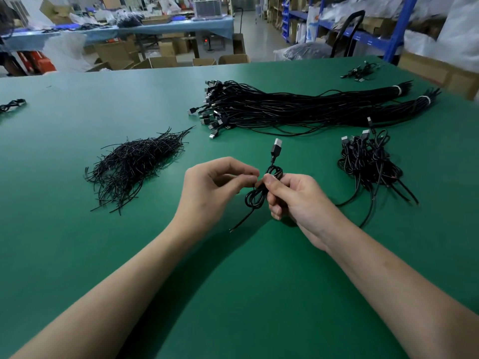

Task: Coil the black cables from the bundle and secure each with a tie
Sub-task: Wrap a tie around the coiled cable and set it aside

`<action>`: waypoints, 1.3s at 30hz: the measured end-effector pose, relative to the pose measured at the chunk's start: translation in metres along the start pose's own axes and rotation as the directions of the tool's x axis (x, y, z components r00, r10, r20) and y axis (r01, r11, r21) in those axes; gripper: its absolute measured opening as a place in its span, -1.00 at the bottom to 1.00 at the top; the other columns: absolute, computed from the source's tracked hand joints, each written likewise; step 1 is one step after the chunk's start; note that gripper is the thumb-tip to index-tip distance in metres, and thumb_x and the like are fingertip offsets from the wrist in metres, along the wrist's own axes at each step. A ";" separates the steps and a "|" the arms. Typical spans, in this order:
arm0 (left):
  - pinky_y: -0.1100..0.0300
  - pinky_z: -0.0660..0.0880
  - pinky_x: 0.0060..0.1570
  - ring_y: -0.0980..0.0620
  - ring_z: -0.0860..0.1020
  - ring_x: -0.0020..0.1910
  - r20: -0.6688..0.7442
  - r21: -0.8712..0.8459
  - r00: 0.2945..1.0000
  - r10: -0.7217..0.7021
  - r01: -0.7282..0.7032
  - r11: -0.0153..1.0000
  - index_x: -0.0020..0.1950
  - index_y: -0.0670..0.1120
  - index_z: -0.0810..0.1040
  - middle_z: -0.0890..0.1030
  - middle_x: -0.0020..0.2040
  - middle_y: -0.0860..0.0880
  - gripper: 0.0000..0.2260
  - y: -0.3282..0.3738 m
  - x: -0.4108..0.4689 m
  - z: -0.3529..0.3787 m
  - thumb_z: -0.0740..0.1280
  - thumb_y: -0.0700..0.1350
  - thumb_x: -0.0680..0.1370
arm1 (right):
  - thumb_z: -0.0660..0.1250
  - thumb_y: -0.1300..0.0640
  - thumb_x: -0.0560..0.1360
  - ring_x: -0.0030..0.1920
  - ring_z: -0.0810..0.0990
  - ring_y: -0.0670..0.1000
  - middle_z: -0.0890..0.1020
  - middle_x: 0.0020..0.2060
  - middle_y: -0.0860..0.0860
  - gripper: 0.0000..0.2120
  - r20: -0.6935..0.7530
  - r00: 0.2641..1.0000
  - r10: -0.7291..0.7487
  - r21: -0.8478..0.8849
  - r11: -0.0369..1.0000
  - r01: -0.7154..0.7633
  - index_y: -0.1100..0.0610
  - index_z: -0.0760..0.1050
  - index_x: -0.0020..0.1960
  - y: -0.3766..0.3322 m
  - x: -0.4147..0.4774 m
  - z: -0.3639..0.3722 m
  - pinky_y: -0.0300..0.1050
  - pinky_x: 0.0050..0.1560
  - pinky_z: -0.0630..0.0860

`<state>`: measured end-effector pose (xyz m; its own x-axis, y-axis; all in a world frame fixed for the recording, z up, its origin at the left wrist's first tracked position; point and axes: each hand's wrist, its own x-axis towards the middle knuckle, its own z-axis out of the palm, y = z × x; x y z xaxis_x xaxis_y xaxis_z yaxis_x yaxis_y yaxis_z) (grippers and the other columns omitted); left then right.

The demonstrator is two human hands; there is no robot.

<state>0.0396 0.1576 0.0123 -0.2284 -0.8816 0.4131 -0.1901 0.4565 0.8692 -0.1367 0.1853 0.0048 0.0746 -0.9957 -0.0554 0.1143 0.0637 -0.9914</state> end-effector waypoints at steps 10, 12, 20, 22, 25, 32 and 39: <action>0.21 0.64 -0.09 0.11 0.71 -0.20 -0.181 0.112 0.976 0.123 -0.104 0.988 -0.12 -0.03 0.72 0.73 -0.20 0.14 -0.93 0.003 -0.004 0.007 0.56 -0.17 0.46 | 0.32 0.10 0.64 -0.50 0.48 -0.12 0.57 -0.47 -0.04 -0.70 -0.103 0.993 -0.055 0.000 0.998 0.056 0.15 0.52 -0.25 0.001 -0.002 0.007 -0.32 -0.48 0.41; 0.23 0.63 -0.10 0.13 0.71 -0.20 -0.182 0.125 0.974 0.135 -0.113 0.986 -0.13 -0.02 0.71 0.73 -0.20 0.14 -0.92 0.003 -0.004 0.007 0.57 -0.17 0.46 | 0.32 0.11 0.64 -0.47 0.48 -0.10 0.58 -0.43 -0.03 -0.72 -0.137 0.986 -0.093 -0.003 0.996 0.093 0.11 0.57 -0.24 0.000 -0.001 0.006 -0.28 -0.44 0.45; 0.32 0.58 -0.05 0.17 0.71 -0.14 -0.083 0.178 0.967 0.243 -0.225 0.958 -0.10 -0.04 0.71 0.73 -0.16 0.14 -0.94 0.004 -0.007 0.007 0.53 -0.19 0.50 | 0.30 0.08 0.65 -0.46 0.48 -0.10 0.58 -0.42 -0.06 -0.77 -0.174 0.976 -0.133 -0.107 0.988 0.115 0.13 0.62 -0.12 0.001 -0.003 0.006 -0.27 -0.44 0.41; 0.31 0.58 -0.03 0.18 0.70 -0.13 -0.051 0.211 0.958 0.281 -0.265 0.941 -0.09 -0.07 0.72 0.73 -0.17 0.13 -0.95 0.003 -0.007 0.008 0.53 -0.21 0.50 | 0.30 0.08 0.65 -0.46 0.49 -0.10 0.58 -0.42 -0.05 -0.74 -0.174 0.976 -0.128 -0.108 0.988 0.110 0.09 0.60 -0.18 0.001 -0.003 0.006 -0.27 -0.44 0.42; 0.27 0.59 -0.03 0.16 0.70 -0.13 0.008 0.259 0.943 0.334 -0.324 0.910 -0.08 -0.11 0.73 0.73 -0.15 0.09 -0.98 0.000 -0.006 0.007 0.52 -0.20 0.51 | 0.29 0.09 0.65 -0.46 0.49 -0.09 0.57 -0.43 -0.04 -0.73 -0.168 0.977 -0.131 -0.110 0.987 0.114 0.10 0.57 -0.21 0.001 -0.004 0.007 -0.26 -0.44 0.43; 0.27 0.59 0.03 0.11 0.71 -0.07 0.004 0.056 0.997 0.082 -0.082 0.995 -0.03 0.06 0.68 0.74 -0.10 0.10 -0.84 -0.006 -0.004 0.005 0.49 -0.21 0.53 | 0.28 0.11 0.66 -0.47 0.48 -0.11 0.56 -0.44 -0.04 -0.72 -0.140 0.981 -0.132 -0.097 0.988 0.119 0.16 0.51 -0.21 0.003 -0.006 0.009 -0.28 -0.44 0.43; 0.18 0.63 -0.09 0.05 0.71 -0.14 0.009 -0.012 0.996 -0.092 0.092 0.996 -0.03 0.00 0.68 0.72 -0.12 0.01 -0.86 -0.008 -0.003 0.003 0.57 -0.08 0.45 | 0.29 0.13 0.66 -0.46 0.46 -0.09 0.54 -0.42 -0.02 -0.74 -0.104 0.981 -0.162 -0.121 0.981 0.149 0.14 0.51 -0.20 0.004 -0.005 0.012 -0.26 -0.45 0.41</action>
<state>0.0390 0.1570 0.0033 -0.2185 -0.9186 0.3293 -0.1991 0.3723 0.9065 -0.1252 0.1914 0.0023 -0.0485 -0.9944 0.0942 0.0030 -0.0944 -0.9955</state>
